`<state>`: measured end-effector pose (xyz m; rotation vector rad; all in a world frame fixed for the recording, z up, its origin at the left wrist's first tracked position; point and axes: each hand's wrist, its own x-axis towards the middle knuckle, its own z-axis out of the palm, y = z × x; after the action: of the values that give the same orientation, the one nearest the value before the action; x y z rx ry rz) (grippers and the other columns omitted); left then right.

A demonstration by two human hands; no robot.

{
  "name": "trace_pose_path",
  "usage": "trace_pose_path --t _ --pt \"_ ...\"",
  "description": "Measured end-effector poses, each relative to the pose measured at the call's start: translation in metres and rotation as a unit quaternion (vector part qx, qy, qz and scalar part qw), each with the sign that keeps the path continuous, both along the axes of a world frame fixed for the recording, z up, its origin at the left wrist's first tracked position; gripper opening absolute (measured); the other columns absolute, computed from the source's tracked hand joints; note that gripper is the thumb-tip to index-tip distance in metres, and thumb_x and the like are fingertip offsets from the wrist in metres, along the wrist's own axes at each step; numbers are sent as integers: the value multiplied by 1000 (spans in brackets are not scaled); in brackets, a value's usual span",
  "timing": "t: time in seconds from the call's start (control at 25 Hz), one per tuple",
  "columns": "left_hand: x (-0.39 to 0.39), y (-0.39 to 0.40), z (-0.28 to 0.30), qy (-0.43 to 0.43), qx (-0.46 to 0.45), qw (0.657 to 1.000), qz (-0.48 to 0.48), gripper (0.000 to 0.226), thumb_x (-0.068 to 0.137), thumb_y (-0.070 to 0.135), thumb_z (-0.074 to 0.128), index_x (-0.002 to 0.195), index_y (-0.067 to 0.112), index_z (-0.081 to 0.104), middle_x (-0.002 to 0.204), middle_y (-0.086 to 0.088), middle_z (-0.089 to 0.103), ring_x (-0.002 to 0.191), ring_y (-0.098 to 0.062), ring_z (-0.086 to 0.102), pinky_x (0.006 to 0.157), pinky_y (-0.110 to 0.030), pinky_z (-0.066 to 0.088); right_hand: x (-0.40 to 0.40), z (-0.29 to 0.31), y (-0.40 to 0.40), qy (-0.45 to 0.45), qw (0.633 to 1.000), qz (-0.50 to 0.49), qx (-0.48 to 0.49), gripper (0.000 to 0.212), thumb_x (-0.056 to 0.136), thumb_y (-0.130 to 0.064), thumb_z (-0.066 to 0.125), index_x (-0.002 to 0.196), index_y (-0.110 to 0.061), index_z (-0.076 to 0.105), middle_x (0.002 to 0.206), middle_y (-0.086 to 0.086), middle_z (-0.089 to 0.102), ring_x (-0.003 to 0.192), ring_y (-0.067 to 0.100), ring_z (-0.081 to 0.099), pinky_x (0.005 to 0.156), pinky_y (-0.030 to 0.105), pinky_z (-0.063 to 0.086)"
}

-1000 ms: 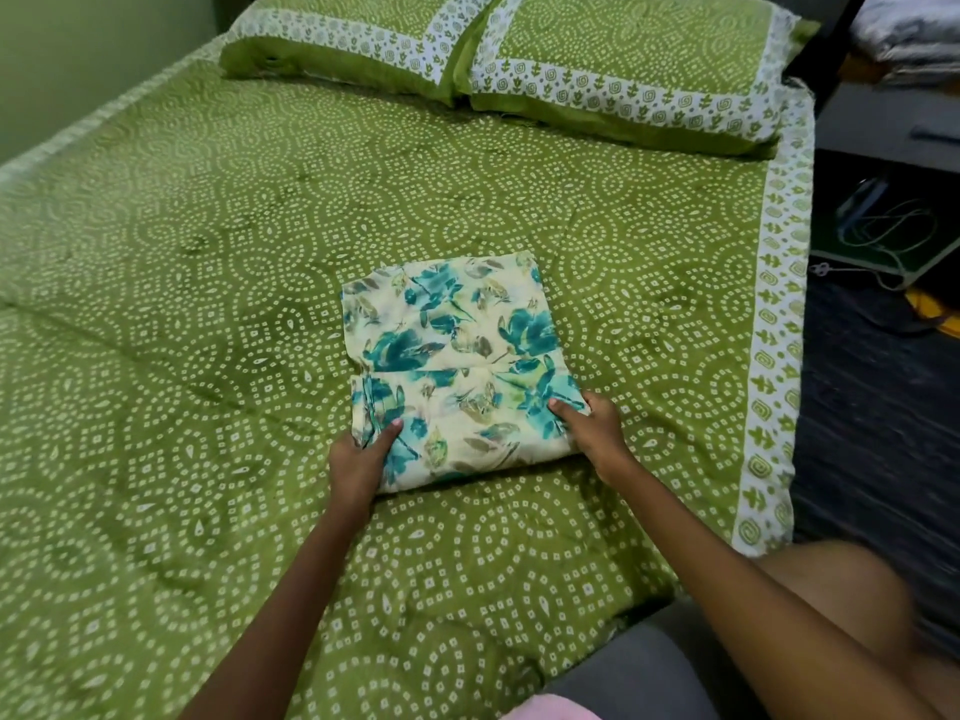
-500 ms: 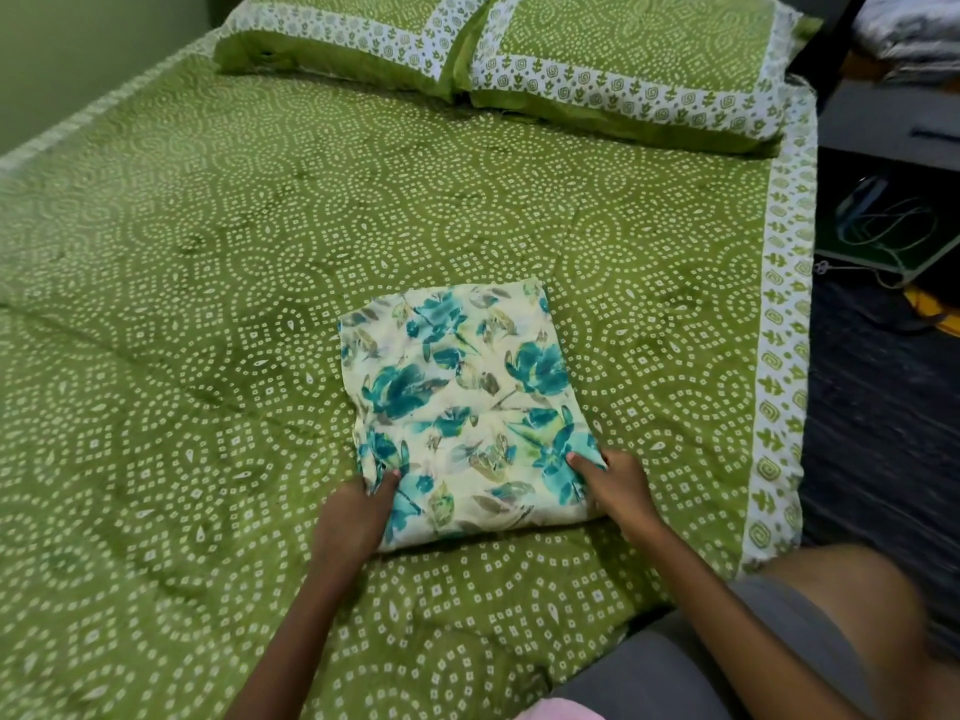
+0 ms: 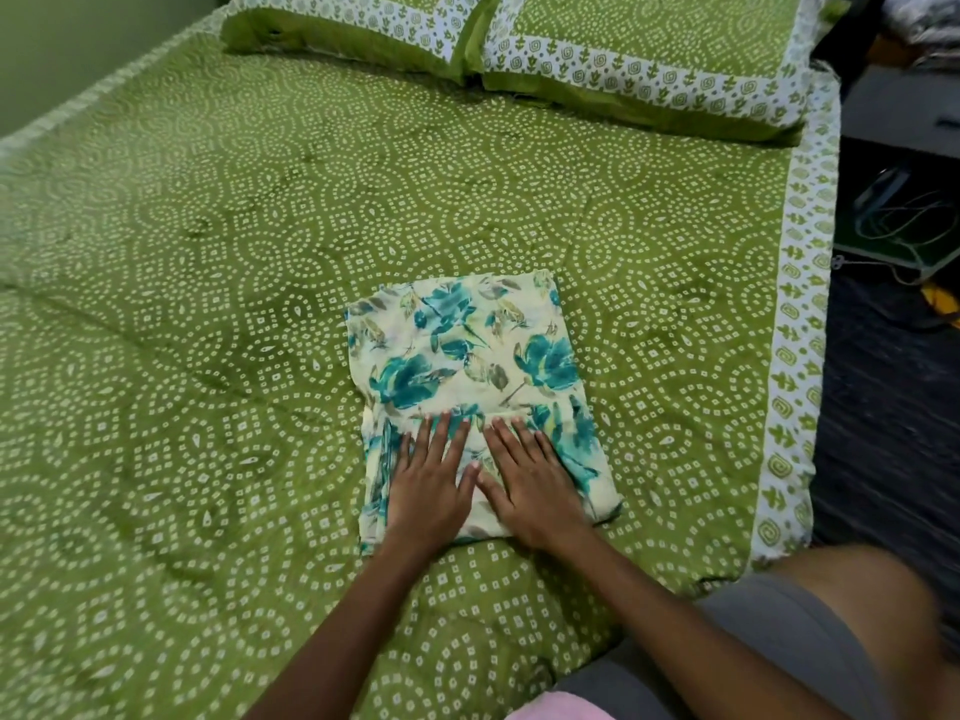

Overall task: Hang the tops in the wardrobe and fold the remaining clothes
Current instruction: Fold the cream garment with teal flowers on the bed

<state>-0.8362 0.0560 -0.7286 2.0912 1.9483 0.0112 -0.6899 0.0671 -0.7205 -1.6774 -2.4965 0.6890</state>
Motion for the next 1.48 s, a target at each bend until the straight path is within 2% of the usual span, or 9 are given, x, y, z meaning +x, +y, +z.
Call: trace_pose_path --t 0.16,0.36,0.52,0.68,0.84,1.08,1.2,1.32,1.48 --pt "-34 66 -6 71 -14 994 86 59 98 52 9 149 28 -7 155 3 -14 144 -22 -15 112 -43 -15 3 -10 13 -23 999 -23 0 88 74 -69 -9 151 -25 -3 158 -7 -8 144 13 -15 112 30 -18" --pt "-86 150 -14 37 29 999 5 58 100 45 25 151 25 5 159 -1 -1 146 -23 -4 117 -41 -2 3 -8 10 -15 1000 -19 -5 87 75 -68 -8 150 -24 -4 157 -8 -9 138 8 -23 110 28 -22" --pt "-110 195 -7 3 89 989 118 51 102 32 29 149 13 22 156 -12 17 143 -30 17 115 -43 14 2 -10 11 -4 1000 -20 -1 84 78 -68 -5 150 -25 -5 155 -9 -12 139 11 -25 110 27 -23" --pt "-112 215 12 47 138 979 144 32 95 22 45 118 1 54 121 -23 52 112 -37 49 93 -45 38 3 -13 11 9 1000 -24 2 81 80 -68 -4 149 -26 -6 154 -10 -14 142 15 -22 111 28 -22" --pt "-117 219 14 2 148 982 115 24 96 19 47 106 -1 56 110 -22 56 100 -38 54 79 -44 42 3 -20 11 15 999 -28 25 80 85 -69 -2 151 -23 5 157 -6 -1 143 19 -15 113 29 -17" --pt "-101 208 37 -19 175 966 192 34 96 22 46 123 2 48 125 -20 49 110 -33 49 89 -42 42 2 -17 13 -3 1000 -24 3 83 79 -69 -6 149 -25 -5 155 -9 -12 141 15 -22 111 28 -22" --pt "-31 139 55 -204 149 967 20 34 97 29 44 128 15 49 132 -5 53 106 -15 54 84 -22 41 1 -16 18 -27 1000 -11 -11 89 73 -68 -16 149 -23 -8 150 -10 -19 137 12 -27 110 28 -23" --pt "1 47 29 -92 -18 974 -206 63 94 59 13 148 27 21 154 8 20 140 -13 24 111 -25 13 14 -14 28 -37 998 43 -14 82 80 -62 -13 150 -21 -4 154 -8 -14 138 7 -22 112 26 -18" --pt "-60 29 -3 0 11 984 -180 77 78 69 -20 144 34 1 150 16 -1 144 -11 -4 113 -25 -11 68 -7 46 -62 994 89 10 73 82 -57 -16 148 -28 -3 154 -13 -6 141 4 -14 117 32 -9"
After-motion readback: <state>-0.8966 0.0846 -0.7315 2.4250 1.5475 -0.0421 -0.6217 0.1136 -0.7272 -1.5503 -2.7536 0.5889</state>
